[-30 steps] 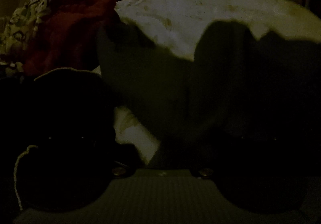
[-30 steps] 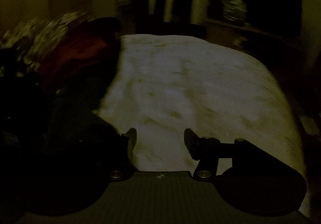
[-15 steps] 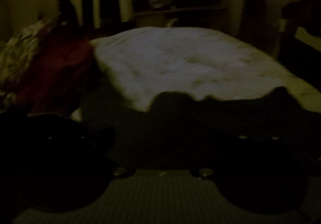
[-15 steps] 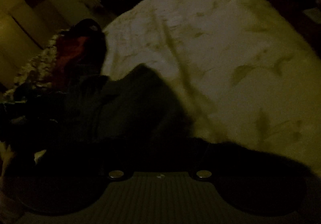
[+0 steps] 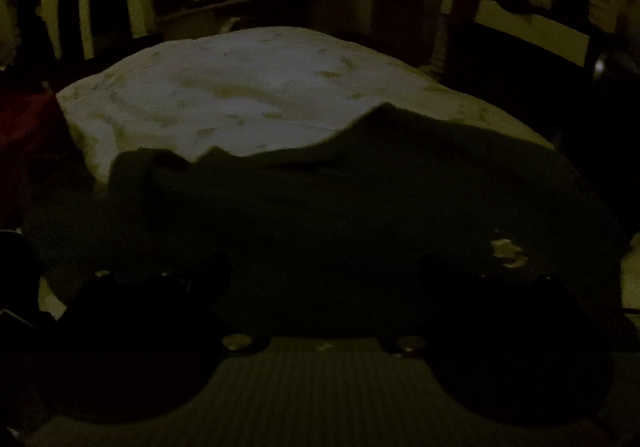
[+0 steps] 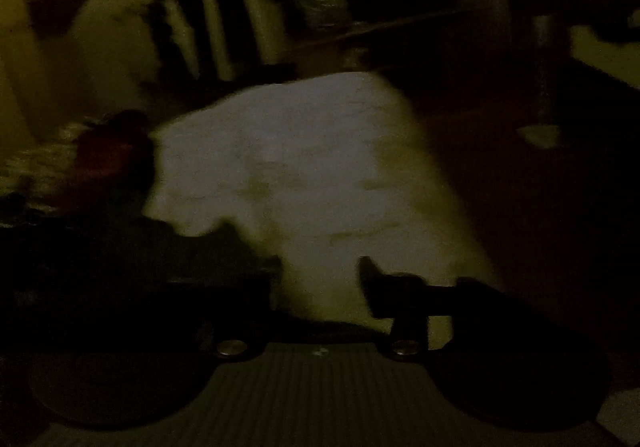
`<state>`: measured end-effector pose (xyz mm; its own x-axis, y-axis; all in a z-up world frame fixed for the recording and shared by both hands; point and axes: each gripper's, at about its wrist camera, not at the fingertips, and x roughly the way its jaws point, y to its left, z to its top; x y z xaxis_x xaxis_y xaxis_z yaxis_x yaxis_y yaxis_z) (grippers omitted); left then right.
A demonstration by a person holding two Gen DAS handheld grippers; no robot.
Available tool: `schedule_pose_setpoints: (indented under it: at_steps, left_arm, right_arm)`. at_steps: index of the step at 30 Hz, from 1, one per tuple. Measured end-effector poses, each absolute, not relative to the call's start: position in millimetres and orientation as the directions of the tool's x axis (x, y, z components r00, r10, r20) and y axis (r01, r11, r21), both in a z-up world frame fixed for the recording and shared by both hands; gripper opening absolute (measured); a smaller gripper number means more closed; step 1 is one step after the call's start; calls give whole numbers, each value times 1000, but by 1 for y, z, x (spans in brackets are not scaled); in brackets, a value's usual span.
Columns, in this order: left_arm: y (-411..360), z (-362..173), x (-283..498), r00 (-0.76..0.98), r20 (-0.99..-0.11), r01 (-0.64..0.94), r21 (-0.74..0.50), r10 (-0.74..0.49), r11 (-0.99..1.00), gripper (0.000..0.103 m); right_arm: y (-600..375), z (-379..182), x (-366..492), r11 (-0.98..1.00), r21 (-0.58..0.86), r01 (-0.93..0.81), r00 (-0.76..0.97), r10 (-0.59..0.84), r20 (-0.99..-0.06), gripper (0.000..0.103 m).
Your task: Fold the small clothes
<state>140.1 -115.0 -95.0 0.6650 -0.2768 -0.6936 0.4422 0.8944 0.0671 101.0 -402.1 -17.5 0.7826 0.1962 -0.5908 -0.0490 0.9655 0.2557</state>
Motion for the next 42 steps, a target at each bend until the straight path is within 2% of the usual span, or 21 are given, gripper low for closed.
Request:
schedule_pose_setpoints:
  at_steps: [1,4,7,8,10,13,15,17,18,19,21,24,26,27,28,32,36,39,42]
  left_arm:
    - [-117,-95,137,661,-694,445,56,-285,894,103]
    - [-120,-96,129,653,-700,448,46,-291,893,103]
    - [-122,-98,128,653,-706,445,66,-274,893,103]
    - [-120,-96,126,652,-708,444,67,-271,894,103]
    - [-122,-96,124,648,-710,445,62,-274,893,103]
    - [-125,-96,121,648,-704,458,55,-291,887,103]
    - [-129,-97,118,643,-706,467,55,-297,882,103]
    - [-133,-98,117,637,-707,474,44,-308,879,103]
    - [-134,-99,117,635,-706,478,39,-314,878,103]
    - [-136,-98,116,635,-704,480,38,-317,876,103]
    - [-140,-97,116,636,-701,484,36,-322,875,103]
    - [-144,-95,114,636,-700,488,37,-326,872,103]
    - [-146,-95,115,635,-700,491,39,-327,870,103]
    - [-147,-96,115,634,-700,490,37,-327,871,103]
    - [-149,-97,115,633,-701,490,35,-328,871,103]
    - [-153,-95,111,617,-707,505,21,-344,863,103]
    - [-157,-84,98,592,-700,524,-41,-399,851,103]
    - [-167,-75,75,561,-690,571,-78,-457,817,103]
    - [-184,-76,42,539,-695,643,-25,-476,766,103]
  right_arm:
    - [-407,-20,103,971,237,-33,761,178,-624,103]
    - [-423,-46,107,959,284,20,677,196,-710,103]
    - [-431,-86,103,892,446,67,646,302,-701,103]
    - [-430,-95,102,880,467,90,641,308,-703,88]
    - [-432,-107,95,859,500,110,670,308,-675,33]
    - [-445,-94,73,813,566,136,744,293,-600,28]
    - [-461,-72,53,830,529,176,793,199,-576,27]
    - [-489,-46,30,810,547,213,840,135,-526,22]
    - [-503,-29,19,795,561,232,861,100,-498,16]
    - [-514,-14,7,787,563,252,878,59,-475,16]
    - [-533,13,-11,780,563,271,894,13,-449,16]
    - [-531,36,-22,817,507,276,880,-2,-475,17]
    - [-525,33,-21,821,515,247,876,38,-481,37]
    - [-525,24,-20,802,552,228,864,95,-495,64]
    - [-527,12,-21,779,581,237,848,126,-515,84]
    - [-518,-17,-36,801,520,297,842,37,-538,86]
    - [-506,-28,-58,844,480,238,842,67,-536,86]
    - [-496,-33,-74,821,533,202,844,130,-521,86]
    - [-479,-48,-82,767,624,147,855,219,-470,87]
